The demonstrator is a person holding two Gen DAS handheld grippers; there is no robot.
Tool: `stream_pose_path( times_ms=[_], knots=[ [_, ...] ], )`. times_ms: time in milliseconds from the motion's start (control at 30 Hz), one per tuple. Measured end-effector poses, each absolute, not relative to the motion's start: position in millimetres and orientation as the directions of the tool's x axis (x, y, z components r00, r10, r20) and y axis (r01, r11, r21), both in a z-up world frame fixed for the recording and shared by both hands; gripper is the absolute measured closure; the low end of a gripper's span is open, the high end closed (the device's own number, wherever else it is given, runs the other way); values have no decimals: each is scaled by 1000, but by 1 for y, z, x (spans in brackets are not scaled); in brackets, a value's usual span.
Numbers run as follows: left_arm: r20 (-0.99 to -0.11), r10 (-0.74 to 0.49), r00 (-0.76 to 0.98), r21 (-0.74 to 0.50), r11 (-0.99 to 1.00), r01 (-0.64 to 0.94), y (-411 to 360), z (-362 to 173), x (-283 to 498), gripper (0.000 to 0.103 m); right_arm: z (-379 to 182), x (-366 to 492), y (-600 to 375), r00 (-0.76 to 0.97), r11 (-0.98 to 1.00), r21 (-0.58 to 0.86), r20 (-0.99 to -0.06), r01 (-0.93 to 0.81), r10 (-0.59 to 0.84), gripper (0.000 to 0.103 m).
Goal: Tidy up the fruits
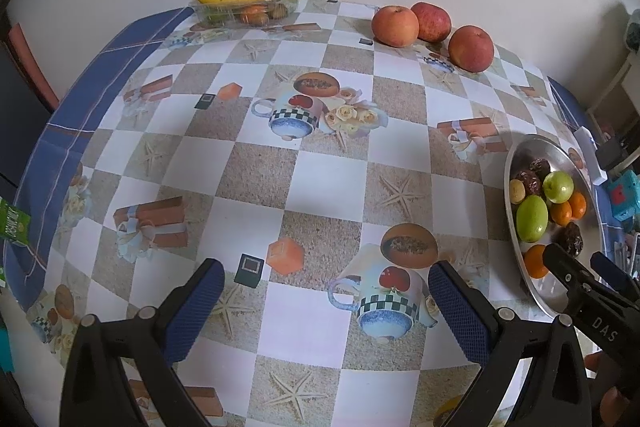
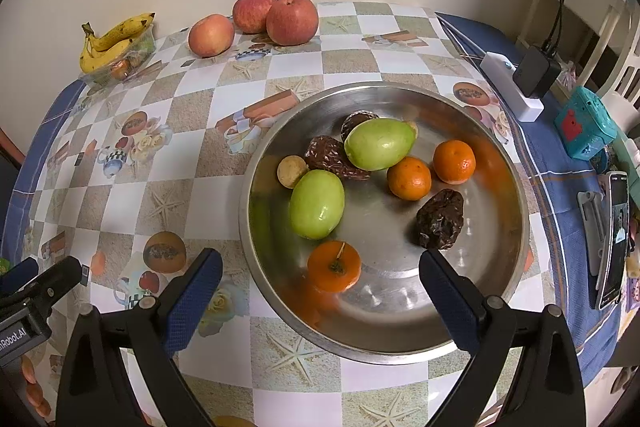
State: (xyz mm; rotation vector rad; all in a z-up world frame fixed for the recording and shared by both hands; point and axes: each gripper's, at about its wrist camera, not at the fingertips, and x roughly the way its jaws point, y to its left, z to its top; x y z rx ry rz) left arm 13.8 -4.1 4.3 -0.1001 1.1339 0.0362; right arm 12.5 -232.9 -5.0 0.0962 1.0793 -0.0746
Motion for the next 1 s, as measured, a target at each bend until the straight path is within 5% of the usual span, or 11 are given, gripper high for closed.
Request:
stream_pose_path(
  times_ms=[1000],
  knots=[
    [-906,10,424,-38,994,-105,1,4,13,0,-10,13,-232,460,994,32,-888,103,-19,4]
  ],
)
